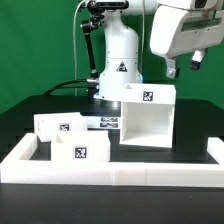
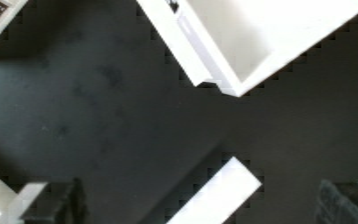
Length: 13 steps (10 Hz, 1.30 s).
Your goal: Assemble drawer
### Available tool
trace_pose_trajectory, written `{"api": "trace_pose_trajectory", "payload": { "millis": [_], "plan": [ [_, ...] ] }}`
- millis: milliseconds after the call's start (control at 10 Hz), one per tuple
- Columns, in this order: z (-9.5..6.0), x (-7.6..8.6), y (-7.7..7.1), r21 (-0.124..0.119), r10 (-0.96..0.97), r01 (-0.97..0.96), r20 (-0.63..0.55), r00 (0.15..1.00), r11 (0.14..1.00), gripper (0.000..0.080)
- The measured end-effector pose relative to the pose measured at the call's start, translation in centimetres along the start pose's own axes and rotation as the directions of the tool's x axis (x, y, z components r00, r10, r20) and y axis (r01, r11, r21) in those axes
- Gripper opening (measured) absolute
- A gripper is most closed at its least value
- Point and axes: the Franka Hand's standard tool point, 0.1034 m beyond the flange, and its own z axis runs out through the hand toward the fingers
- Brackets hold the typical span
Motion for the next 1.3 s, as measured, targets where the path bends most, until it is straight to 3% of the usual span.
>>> {"api": "trace_pose_trajectory", "payload": {
  "millis": [700,800,1000,1300],
  "plan": [
    [0.1,0.0,0.0,0.001,0.023,-0.023,0.000,1.000,1.000,0.0650],
    [0.1,-0.7,-0.3,0.013,0.070,-0.070,-0.006,0.998,0.997,0.0650],
    [0.8,-1.8,-1.6,0.037,0.359,-0.357,-0.048,0.932,0.933,0.0650],
    [1.1,-1.8,-1.7,0.045,0.480,-0.479,-0.032,0.876,0.877,0.0650]
  ]
}}
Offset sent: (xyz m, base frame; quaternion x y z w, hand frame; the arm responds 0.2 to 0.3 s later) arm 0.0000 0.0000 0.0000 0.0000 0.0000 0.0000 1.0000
